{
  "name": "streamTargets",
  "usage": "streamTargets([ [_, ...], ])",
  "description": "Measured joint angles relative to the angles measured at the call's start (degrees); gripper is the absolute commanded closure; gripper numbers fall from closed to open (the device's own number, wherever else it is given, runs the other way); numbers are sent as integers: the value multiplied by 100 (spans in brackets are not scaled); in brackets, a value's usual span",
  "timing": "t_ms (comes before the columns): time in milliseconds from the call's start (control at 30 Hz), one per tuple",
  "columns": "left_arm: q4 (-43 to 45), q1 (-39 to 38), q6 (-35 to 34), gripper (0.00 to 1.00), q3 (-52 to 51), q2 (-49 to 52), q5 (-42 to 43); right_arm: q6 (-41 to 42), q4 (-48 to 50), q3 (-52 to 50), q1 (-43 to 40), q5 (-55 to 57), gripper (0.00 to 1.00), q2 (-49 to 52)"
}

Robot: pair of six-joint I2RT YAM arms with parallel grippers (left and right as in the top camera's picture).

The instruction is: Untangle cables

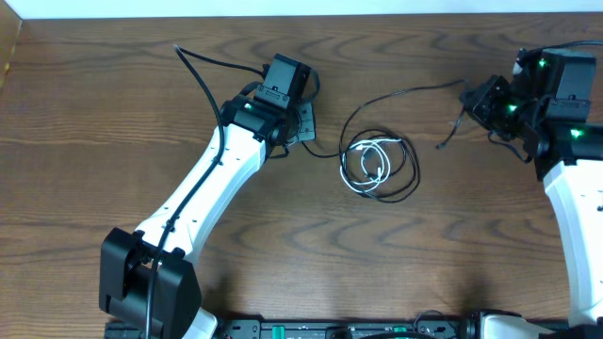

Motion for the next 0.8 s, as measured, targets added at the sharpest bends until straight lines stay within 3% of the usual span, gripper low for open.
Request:
streamTargets([
  [133,15,0,63,44,0,0,-35,-264,33,0,0,282,99,20],
  [233,9,0,129,29,0,0,-39,-417,39,0,0,387,99,20],
  [800,-22,-129,219,28,0,162,704,-518,-317,0,-33,1036,99,114],
])
